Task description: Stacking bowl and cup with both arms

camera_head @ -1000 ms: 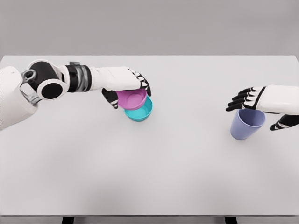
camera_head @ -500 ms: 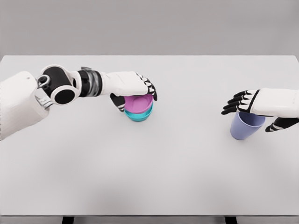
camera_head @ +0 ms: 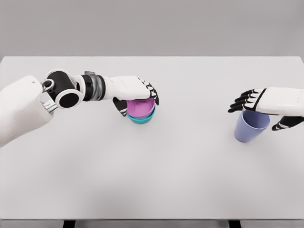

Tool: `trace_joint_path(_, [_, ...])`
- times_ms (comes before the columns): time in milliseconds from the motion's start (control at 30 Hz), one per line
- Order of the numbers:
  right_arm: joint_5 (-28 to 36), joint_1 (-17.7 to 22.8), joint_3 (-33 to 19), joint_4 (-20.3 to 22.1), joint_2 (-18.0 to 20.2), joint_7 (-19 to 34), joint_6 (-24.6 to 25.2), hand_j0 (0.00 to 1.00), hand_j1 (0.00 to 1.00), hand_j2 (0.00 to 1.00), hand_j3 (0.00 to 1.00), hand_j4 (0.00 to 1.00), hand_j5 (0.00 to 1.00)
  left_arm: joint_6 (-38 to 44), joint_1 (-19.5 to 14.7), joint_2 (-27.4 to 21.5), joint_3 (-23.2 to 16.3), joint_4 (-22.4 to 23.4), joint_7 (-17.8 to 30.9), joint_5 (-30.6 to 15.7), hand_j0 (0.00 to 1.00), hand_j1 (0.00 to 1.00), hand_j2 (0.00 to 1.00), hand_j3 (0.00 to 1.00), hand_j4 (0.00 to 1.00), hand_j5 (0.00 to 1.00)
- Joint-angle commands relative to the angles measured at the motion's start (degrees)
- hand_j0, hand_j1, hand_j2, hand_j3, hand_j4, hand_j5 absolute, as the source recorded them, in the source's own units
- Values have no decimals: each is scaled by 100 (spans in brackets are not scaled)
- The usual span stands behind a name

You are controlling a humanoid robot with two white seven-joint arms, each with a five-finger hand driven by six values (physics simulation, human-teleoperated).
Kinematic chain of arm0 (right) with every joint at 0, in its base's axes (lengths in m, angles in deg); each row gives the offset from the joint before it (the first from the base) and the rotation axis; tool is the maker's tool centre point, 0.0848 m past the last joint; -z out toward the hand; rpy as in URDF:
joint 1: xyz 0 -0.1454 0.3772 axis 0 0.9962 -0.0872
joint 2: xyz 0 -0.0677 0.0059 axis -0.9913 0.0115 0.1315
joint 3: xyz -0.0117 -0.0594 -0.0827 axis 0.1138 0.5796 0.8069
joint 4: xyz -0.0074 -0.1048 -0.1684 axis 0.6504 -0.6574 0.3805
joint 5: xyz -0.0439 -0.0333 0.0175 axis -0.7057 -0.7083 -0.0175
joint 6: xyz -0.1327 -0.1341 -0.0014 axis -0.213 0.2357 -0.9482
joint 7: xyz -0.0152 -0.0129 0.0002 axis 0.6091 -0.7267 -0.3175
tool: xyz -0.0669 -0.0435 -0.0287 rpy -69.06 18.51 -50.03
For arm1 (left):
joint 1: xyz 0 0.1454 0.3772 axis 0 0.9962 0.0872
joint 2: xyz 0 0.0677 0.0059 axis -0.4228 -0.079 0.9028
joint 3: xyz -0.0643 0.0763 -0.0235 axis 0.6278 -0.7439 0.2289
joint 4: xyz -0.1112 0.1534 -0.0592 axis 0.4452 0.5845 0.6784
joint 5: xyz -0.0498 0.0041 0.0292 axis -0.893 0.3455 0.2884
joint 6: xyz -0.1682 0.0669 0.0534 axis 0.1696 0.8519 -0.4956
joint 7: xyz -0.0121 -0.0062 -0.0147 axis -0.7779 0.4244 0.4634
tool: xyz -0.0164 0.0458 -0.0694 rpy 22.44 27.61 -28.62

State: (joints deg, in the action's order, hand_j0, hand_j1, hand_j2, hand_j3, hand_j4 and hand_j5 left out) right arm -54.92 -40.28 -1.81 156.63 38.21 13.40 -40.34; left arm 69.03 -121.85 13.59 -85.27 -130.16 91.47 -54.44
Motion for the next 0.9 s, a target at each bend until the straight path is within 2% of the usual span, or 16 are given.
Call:
trace_joint_path(0, [-19, 0, 2, -54, -39, -2, 15, 100, 100, 100, 100, 100, 100, 3, 0, 13, 4, 21, -2, -4, 75, 75, 75, 75, 75, 75])
trace_joint_path(367, [-274, 0, 142, -292, -109, -2, 15, 100, 100, 100, 100, 100, 100, 3, 18, 57, 4, 109, -2, 4, 75, 75, 75, 75, 75, 75])
trace_joint_path(733, [-406, 0, 142, -230, -118, -2, 15, 100, 100, 100, 100, 100, 100, 3, 18, 48, 13, 153, -2, -4, 76, 76, 76, 76, 76, 76])
trace_joint_path(767, [-415, 0, 142, -265, -144, -2, 15, 100, 100, 100, 100, 100, 100, 3, 18, 48, 13, 153, -2, -4, 78, 78, 78, 78, 78, 78])
trace_joint_path(833, [-424, 0, 142, -283, -180, -2, 15, 100, 100, 100, 100, 100, 100, -6, 18, 40, 13, 153, -2, -4, 96, 96, 96, 96, 96, 96])
trace_joint_path(867, [-424, 0, 142, -283, -188, -2, 15, 100, 100, 100, 100, 100, 100, -15, 18, 40, 13, 144, -2, 4, 100, 100, 100, 100, 100, 100])
